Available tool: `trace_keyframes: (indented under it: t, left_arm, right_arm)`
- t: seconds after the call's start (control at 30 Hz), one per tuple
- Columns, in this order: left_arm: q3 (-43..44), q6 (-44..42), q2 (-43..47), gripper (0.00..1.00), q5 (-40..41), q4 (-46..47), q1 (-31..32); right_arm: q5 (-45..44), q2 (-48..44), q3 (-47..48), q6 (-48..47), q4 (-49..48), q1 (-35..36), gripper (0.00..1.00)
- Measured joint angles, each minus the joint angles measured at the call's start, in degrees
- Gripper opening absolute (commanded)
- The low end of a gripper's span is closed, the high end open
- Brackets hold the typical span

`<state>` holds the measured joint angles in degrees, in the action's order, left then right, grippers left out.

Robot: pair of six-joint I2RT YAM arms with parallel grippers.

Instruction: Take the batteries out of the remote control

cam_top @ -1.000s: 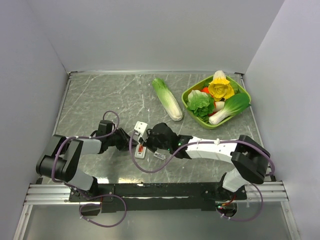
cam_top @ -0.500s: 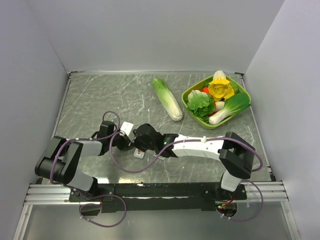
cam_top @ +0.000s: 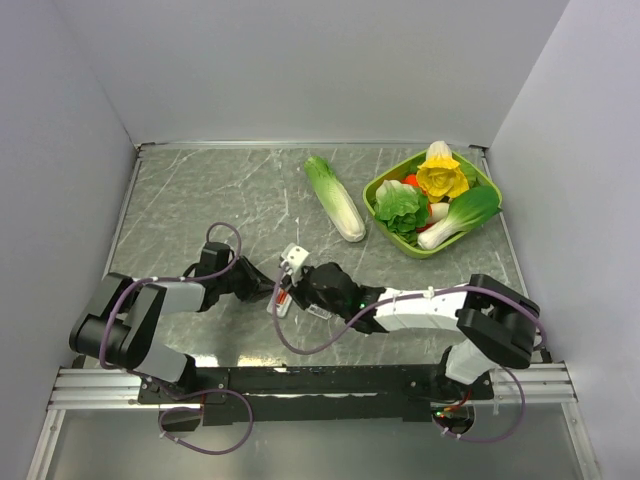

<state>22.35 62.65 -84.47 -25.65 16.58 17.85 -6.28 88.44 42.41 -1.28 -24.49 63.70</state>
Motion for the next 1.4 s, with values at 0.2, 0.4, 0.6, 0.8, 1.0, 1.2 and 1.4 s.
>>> trace_keyframes:
  t: [0.2, 0.4, 0.6, 0.8, 1.0, 1.2, 1.4]
  left_arm:
    - [0.00, 0.02, -0.07, 0.20, -0.02, 0.35, 0.37]
    - [-0.33, 0.02, -0.11, 0.19, 0.17, 0.59, 0.61]
    - [-0.37, 0.04, -0.11, 0.19, -0.09, 1.14, 0.63]
    - [-0.37, 0.00, 0.76, 0.20, 0.09, 0.00, 0.63]
    - [0.74, -0.87, 2.84, 0.30, 0.68, -5.44, 0.81]
    - [5.95, -4.11, 4.31, 0.45, 3.13, -16.98, 1.66]
    - [11.43, -6.71, 6.97, 0.48, 6.40, -24.79, 1.92]
  right_arm:
    - [-1.31, -2.49, -6.99, 3.32, -8.11, -0.15, 0.00]
    - [-1.79, -4.87, -13.68, 6.51, -11.06, -0.02, 0.00]
    - [-1.66, -5.07, -17.05, 8.26, -11.04, 0.26, 0.00]
    - [-1.51, -5.09, -16.90, 8.17, -10.75, 0.26, 0.00]
    - [-1.03, -5.09, -16.28, 7.74, -9.97, 0.26, 0.00]
    - [-0.57, -5.14, -16.33, 7.48, -9.84, 0.26, 0.00]
    - [0.02, -5.11, -16.63, 7.39, -10.32, 0.13, 0.00]
